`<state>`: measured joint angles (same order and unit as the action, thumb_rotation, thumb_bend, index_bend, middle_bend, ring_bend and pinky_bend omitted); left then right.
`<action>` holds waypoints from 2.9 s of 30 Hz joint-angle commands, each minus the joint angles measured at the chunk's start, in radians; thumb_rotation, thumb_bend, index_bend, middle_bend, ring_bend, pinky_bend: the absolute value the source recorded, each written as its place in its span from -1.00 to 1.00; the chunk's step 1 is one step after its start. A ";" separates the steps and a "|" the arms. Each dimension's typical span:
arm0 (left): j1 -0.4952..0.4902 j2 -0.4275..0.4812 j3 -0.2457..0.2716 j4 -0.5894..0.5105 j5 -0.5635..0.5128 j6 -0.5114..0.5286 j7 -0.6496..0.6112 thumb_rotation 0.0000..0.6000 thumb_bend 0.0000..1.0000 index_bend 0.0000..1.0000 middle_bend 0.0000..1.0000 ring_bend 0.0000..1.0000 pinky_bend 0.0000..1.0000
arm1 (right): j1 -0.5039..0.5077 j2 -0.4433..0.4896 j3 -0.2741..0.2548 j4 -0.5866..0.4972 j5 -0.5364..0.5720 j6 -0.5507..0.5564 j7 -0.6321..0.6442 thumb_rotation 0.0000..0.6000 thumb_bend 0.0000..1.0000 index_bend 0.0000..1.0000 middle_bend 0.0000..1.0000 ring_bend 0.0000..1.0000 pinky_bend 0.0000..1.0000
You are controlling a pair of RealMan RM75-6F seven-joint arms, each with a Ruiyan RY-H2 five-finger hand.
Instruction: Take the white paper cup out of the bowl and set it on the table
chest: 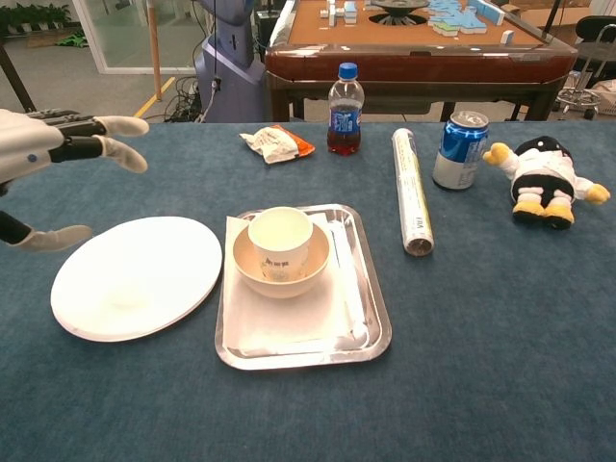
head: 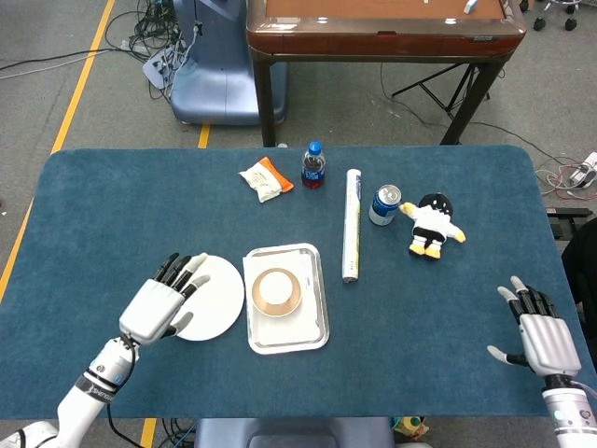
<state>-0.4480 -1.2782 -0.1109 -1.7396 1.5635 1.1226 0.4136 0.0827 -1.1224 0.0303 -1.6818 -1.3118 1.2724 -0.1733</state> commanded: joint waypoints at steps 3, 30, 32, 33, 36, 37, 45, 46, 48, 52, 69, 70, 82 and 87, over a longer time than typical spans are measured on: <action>-0.047 -0.021 -0.005 0.034 0.027 -0.027 -0.026 1.00 -0.36 -0.60 -1.00 -1.00 -1.00 | 0.006 -0.002 0.009 0.003 0.021 -0.006 0.000 1.00 -0.60 -1.00 -1.00 -1.00 -1.00; -0.230 -0.224 -0.014 0.185 -0.047 -0.161 -0.041 1.00 -0.36 -0.46 -1.00 -1.00 -1.00 | 0.034 0.015 0.017 0.049 0.077 -0.078 0.084 1.00 -0.60 -1.00 -1.00 -1.00 -1.00; -0.234 -0.230 -0.011 0.188 -0.050 -0.160 -0.042 1.00 -0.36 -0.46 -1.00 -1.00 -1.00 | 0.035 0.015 0.017 0.050 0.077 -0.079 0.085 1.00 -0.60 -1.00 -1.00 -1.00 -1.00; -0.236 -0.235 -0.008 0.191 -0.052 -0.160 -0.043 1.00 -0.36 -0.46 -1.00 -1.00 -1.00 | 0.035 0.016 0.017 0.050 0.078 -0.079 0.087 1.00 -0.60 -1.00 -1.00 -1.00 -1.00; -0.241 -0.250 -0.004 0.198 -0.062 -0.160 -0.044 1.00 -0.36 -0.46 -1.00 -1.00 -1.00 | 0.035 0.016 0.017 0.053 0.081 -0.079 0.090 1.00 -0.60 -1.00 -1.00 -1.00 -1.00; -0.242 -0.255 -0.003 0.200 -0.066 -0.161 -0.043 1.00 -0.36 -0.46 -1.00 -1.00 -1.00 | 0.036 0.016 0.017 0.054 0.082 -0.081 0.091 1.00 -0.60 -1.00 -1.00 -1.00 -1.00; -0.258 -0.293 0.009 0.207 -0.072 -0.155 -0.026 1.00 -0.36 -0.46 -1.00 -1.00 -1.00 | 0.035 0.025 0.014 0.047 0.071 -0.076 0.107 1.00 -0.60 -1.00 -1.00 -1.00 -1.00; -0.260 -0.296 0.011 0.209 -0.069 -0.154 -0.026 1.00 -0.36 -0.46 -1.00 -1.00 -1.00 | 0.033 0.026 0.013 0.045 0.067 -0.072 0.108 1.00 -0.60 -1.00 -1.00 -1.00 -1.00; -0.268 -0.305 0.013 0.218 -0.064 -0.156 -0.033 1.00 -0.36 -0.46 -1.00 -1.00 -1.00 | 0.030 0.030 0.009 0.040 0.059 -0.067 0.112 1.00 -0.60 -1.00 -1.00 -1.00 -1.00; -0.282 -0.316 0.008 0.243 -0.066 -0.159 -0.047 1.00 -0.36 -0.46 -1.00 -1.00 -1.00 | 0.027 0.034 0.009 0.038 0.056 -0.059 0.118 1.00 -0.60 -1.00 -1.00 -1.00 -1.00; -0.324 -0.358 0.014 0.330 -0.074 -0.182 -0.115 1.00 -0.36 -0.37 -1.00 -1.00 -1.00 | 0.033 0.037 0.010 0.049 0.074 -0.080 0.127 1.00 -0.60 -1.00 -1.00 -1.00 -1.00; -0.326 -0.360 0.013 0.335 -0.074 -0.182 -0.118 1.00 -0.36 -0.36 -1.00 -1.00 -1.00 | 0.034 0.037 0.010 0.050 0.075 -0.082 0.128 1.00 -0.60 -1.00 -1.00 -1.00 -1.00; -0.349 -0.385 0.018 0.407 -0.054 -0.174 -0.196 1.00 -0.36 -0.18 -0.94 -1.00 -1.00 | 0.042 0.038 0.011 0.055 0.089 -0.102 0.127 1.00 -0.60 -1.00 -1.00 -1.00 -1.00; -0.353 -0.390 0.023 0.431 -0.047 -0.170 -0.225 1.00 -0.36 -0.04 -0.86 -1.00 -1.00 | 0.049 0.035 0.011 0.061 0.098 -0.115 0.123 1.00 -0.59 -1.00 -1.00 -1.00 -1.00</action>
<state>-0.8003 -1.6675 -0.0887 -1.3093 1.5158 0.9521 0.1904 0.1312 -1.0876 0.0413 -1.6204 -1.2141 1.1577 -0.0497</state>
